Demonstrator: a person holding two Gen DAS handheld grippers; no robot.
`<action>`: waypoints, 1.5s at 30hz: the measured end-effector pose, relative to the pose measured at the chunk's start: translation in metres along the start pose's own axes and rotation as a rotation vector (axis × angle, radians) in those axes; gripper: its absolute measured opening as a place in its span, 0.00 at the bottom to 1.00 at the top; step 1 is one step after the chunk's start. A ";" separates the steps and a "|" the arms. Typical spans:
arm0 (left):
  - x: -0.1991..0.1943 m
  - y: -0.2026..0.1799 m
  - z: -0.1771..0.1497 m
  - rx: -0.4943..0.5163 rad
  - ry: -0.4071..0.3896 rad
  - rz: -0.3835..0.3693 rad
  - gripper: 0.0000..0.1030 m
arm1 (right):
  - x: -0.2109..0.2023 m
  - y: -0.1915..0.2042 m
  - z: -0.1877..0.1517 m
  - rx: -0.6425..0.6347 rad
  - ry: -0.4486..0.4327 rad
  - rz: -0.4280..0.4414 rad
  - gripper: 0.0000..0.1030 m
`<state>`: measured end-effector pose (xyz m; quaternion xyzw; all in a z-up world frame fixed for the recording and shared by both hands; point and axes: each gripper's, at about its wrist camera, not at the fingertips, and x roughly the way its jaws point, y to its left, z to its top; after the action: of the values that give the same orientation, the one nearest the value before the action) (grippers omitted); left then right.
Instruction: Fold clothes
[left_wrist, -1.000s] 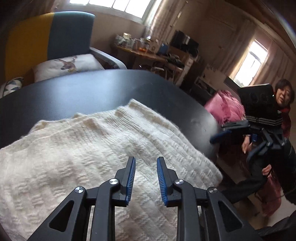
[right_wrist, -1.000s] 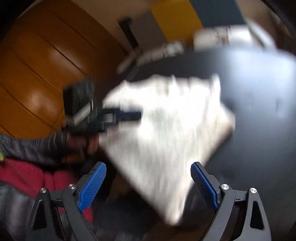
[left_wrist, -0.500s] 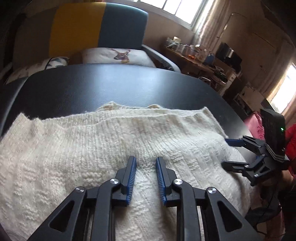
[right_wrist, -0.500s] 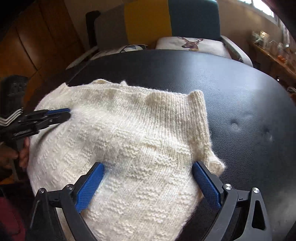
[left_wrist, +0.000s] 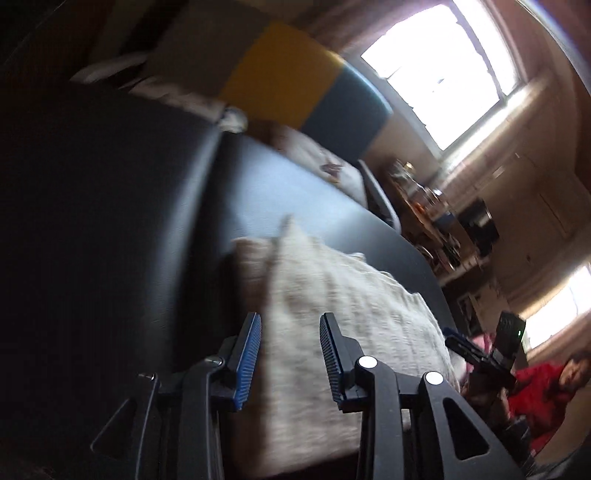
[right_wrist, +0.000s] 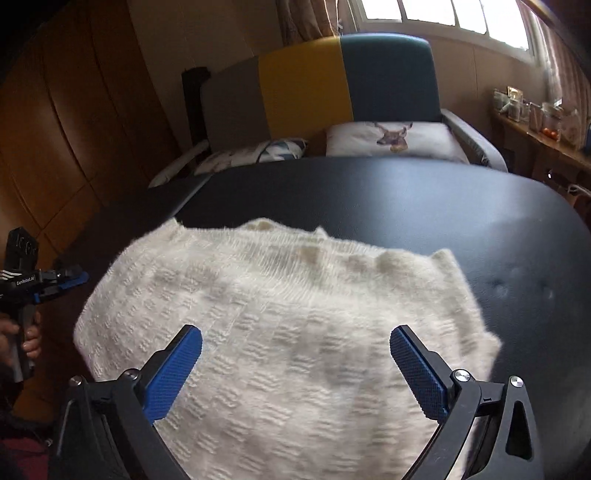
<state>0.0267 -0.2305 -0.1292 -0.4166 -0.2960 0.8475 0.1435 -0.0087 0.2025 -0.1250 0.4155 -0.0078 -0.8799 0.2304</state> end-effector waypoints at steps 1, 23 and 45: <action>0.000 0.007 0.001 -0.016 0.005 -0.013 0.32 | 0.004 0.001 -0.005 0.003 0.024 -0.021 1.00; 0.106 0.013 0.029 -0.026 0.142 -0.143 0.52 | 0.009 -0.038 -0.037 0.069 0.063 -0.074 1.00; 0.116 -0.006 0.072 -0.055 0.130 -0.039 0.17 | -0.021 -0.031 -0.012 -0.147 0.147 0.081 0.91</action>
<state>-0.1013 -0.1969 -0.1633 -0.4686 -0.3174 0.8072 0.1675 -0.0011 0.2413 -0.1237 0.4603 0.0567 -0.8352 0.2955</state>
